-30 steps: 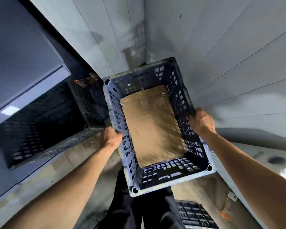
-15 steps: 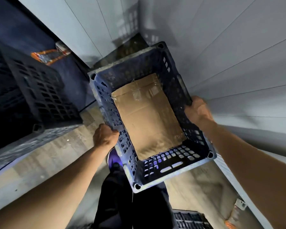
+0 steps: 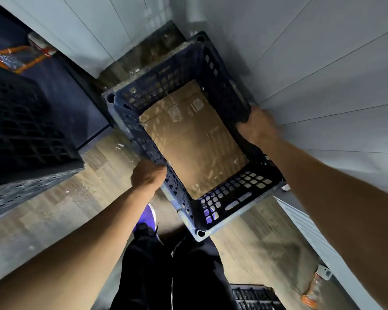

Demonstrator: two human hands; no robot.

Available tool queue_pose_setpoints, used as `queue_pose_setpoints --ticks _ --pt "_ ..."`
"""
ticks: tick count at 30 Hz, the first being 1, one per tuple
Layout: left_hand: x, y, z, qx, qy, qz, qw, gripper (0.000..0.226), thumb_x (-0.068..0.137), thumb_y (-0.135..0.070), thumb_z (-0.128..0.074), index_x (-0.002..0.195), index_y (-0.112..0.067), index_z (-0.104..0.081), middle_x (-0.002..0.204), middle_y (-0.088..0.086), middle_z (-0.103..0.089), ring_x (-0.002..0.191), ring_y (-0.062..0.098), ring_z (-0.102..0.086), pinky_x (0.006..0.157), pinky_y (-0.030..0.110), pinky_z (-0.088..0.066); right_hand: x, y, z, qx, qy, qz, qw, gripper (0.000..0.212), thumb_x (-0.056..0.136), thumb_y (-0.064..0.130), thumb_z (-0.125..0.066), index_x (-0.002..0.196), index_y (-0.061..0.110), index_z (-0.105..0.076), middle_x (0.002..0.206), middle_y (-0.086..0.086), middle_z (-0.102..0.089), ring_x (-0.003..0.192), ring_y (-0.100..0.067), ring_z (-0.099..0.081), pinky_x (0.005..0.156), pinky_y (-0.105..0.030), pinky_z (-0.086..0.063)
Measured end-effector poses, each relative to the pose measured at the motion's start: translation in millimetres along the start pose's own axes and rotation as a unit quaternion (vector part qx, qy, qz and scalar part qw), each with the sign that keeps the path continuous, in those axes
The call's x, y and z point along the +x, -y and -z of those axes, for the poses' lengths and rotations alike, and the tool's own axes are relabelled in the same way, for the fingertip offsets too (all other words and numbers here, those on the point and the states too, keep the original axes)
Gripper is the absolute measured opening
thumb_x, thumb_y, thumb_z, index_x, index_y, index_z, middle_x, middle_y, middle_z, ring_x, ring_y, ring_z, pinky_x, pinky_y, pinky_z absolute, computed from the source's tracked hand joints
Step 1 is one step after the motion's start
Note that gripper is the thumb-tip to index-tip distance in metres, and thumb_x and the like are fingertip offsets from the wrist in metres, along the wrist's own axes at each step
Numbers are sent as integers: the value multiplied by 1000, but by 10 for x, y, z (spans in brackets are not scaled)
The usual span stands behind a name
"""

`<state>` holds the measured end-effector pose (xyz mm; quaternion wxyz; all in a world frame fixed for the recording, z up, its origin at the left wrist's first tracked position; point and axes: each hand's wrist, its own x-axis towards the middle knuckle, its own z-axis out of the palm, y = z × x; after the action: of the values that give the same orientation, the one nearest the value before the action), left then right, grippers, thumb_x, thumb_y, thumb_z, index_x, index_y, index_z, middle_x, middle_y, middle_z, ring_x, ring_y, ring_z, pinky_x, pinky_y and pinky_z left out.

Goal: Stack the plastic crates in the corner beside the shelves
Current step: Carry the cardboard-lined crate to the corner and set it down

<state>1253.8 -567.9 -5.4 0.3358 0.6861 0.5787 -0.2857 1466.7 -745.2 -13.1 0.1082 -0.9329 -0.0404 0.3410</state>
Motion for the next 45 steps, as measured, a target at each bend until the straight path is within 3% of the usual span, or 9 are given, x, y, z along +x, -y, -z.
queue_pose_setpoints --ticks 5,14,19,22,25,27,29,32,45 --pt "23 -15 -145 19 -36 4 999 50 81 -48 -64 102 -2 -65 99 15 -69 86 35 -67 68 36 -51 71 -96 -105 -8 -23 11 1000 64 84 29 -61 140 5 -40 136 -26 -41 128 -40 -38 106 -48 -40" --pt "-108 -153 -137 -60 35 -11 998 38 93 -34 -60 66 -13 -45 67 4 -52 61 21 -51 65 30 -42 102 -70 125 18 -4 0 1000 69 79 37 -55 141 9 -42 133 -22 -51 120 -39 -50 99 -48 -47" --pt "-213 -229 -108 -37 78 -10 996 35 95 -26 -58 68 -10 -41 78 8 -56 61 19 -50 68 31 -41 -123 -149 181 -69 37 25 997 75 88 28 -58 151 8 -25 154 -21 -28 140 -38 -25 112 -46 -33" --pt "-328 -252 -59 -16 88 -25 996 24 95 -24 -57 87 -3 -51 95 11 -54 72 24 -54 68 31 -42 -296 -189 165 -76 53 23 995 76 90 23 -58 153 7 -19 158 -18 -20 142 -38 -20 112 -46 -29" --pt "-477 -297 -9 20 84 -63 994 43 90 -26 -57 123 1 -52 115 18 -58 88 34 -62 61 28 -42 -493 -187 200 -67 60 27 996 73 90 16 -56 153 7 -21 155 -18 -26 141 -36 -23 113 -44 -30" --pt "-557 -323 14 40 85 -83 992 49 88 -27 -57 123 6 -51 117 23 -58 86 35 -64 56 27 -43 -629 -168 240 -65 62 31 995 73 88 12 -55 153 7 -21 155 -17 -27 142 -34 -24 115 -42 -29" --pt "-705 -407 100 58 91 -103 989 49 91 -26 -59 126 6 -48 128 24 -53 103 37 -61 75 34 -51 -781 -134 296 -57 64 33 996 74 88 11 -54 154 8 -20 155 -16 -29 141 -33 -27 115 -42 -30" --pt "-914 -519 318 106 96 -132 981 61 96 -27 -56 143 2 -33 148 20 -35 132 35 -43 102 35 -39 -1038 -11 396 -43 61 34 997 71 91 11 -52 154 9 -21 152 -16 -32 138 -32 -32 113 -41 -33" --pt "-1574 -696 847 196 106 -270 937 72 97 -29 -54 155 -11 -15 157 12 -24 137 30 -38 103 35 -39 -2003 33 734 76 34 -11 996 60 93 23 -50 150 18 -34 145 -15 -43 130 -34 -44 106 -40 -41"
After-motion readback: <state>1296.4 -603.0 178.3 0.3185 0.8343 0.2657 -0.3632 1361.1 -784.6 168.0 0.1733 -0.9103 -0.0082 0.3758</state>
